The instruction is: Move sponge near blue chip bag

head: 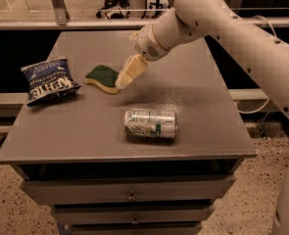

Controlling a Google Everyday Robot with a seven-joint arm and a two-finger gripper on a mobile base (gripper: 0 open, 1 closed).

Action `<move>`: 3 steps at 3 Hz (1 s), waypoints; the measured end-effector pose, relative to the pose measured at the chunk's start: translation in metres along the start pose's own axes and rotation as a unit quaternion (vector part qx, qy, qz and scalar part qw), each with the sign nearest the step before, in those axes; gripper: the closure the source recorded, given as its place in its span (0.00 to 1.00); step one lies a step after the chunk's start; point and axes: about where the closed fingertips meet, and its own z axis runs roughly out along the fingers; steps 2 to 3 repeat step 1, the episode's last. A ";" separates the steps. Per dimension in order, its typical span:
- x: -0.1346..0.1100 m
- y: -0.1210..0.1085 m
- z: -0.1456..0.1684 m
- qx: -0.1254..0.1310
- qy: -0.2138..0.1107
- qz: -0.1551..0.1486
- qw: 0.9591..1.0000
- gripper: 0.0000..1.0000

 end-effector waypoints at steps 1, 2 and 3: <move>0.001 -0.001 -0.002 0.002 0.000 0.001 1.000 0.00; 0.001 -0.001 -0.002 0.002 0.000 0.001 1.000 0.00; 0.001 -0.001 -0.002 0.002 0.000 0.001 1.000 0.00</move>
Offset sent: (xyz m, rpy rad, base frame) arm 0.0000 0.0000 0.0000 0.0000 0.0000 0.0000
